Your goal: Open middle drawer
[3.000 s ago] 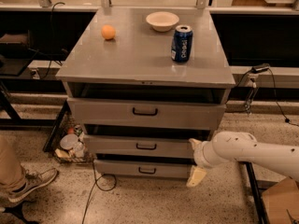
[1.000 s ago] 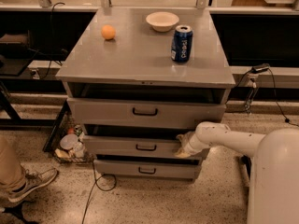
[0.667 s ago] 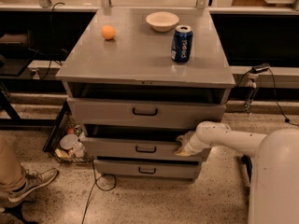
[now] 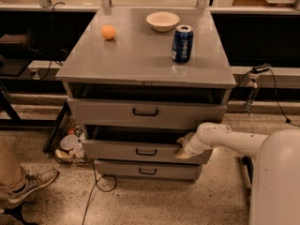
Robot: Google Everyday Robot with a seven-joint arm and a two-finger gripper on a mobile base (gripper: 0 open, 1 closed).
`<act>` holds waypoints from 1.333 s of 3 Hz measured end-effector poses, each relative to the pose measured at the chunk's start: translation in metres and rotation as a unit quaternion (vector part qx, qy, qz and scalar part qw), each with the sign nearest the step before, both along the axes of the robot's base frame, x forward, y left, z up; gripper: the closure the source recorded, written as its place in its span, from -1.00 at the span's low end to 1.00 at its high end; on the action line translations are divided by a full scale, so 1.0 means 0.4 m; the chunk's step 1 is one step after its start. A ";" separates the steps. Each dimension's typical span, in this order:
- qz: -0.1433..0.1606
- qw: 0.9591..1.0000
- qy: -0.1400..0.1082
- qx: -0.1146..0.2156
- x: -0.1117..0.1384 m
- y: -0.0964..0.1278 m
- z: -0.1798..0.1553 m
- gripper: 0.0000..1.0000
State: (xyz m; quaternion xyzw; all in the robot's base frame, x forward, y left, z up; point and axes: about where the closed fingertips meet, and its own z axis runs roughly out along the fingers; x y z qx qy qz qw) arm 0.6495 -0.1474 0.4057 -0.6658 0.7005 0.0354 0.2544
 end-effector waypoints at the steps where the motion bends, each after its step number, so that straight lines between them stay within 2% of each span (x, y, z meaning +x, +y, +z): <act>1: -0.009 1.000 0.003 0.009 -0.059 -0.014 0.001 1.00; 3: -0.010 1.000 0.009 0.011 -0.075 -0.017 -0.013 1.00; 4: -0.020 1.000 0.012 0.013 -0.108 -0.024 -0.021 1.00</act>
Offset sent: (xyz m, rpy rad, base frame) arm -0.3281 -0.0713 0.0039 0.2362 0.1358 -0.2573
